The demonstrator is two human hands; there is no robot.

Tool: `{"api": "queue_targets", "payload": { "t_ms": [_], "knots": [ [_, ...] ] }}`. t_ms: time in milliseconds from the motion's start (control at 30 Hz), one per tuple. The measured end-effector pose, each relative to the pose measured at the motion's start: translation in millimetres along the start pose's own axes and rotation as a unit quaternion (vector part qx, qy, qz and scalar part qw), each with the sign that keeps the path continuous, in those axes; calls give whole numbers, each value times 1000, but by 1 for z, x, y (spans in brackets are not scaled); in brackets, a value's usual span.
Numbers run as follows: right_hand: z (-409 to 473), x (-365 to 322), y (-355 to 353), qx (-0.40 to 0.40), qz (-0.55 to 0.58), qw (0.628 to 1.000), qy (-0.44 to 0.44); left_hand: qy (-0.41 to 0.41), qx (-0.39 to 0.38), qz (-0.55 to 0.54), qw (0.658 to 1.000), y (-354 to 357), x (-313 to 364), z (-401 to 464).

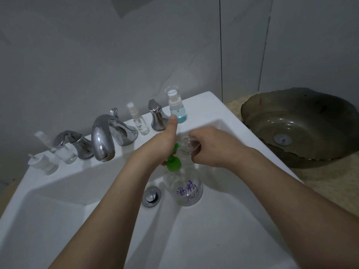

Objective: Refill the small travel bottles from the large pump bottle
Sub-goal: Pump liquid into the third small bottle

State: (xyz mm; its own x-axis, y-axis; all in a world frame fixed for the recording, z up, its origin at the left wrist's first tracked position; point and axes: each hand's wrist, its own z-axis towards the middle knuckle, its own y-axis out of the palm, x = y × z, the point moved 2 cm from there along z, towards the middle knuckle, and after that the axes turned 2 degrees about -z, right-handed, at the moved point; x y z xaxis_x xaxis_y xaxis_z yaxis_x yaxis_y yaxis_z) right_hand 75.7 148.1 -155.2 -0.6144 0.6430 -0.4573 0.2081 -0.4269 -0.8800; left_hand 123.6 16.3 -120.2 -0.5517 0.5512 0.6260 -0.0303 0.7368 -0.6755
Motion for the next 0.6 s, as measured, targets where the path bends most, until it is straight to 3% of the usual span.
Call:
{"api": "queue_targets", "payload": {
  "t_ms": [600],
  "knots": [
    [-3,-1,0,-9,-3,1000,-4,-121,-2,-12,993,12,-10,1]
  ]
}}
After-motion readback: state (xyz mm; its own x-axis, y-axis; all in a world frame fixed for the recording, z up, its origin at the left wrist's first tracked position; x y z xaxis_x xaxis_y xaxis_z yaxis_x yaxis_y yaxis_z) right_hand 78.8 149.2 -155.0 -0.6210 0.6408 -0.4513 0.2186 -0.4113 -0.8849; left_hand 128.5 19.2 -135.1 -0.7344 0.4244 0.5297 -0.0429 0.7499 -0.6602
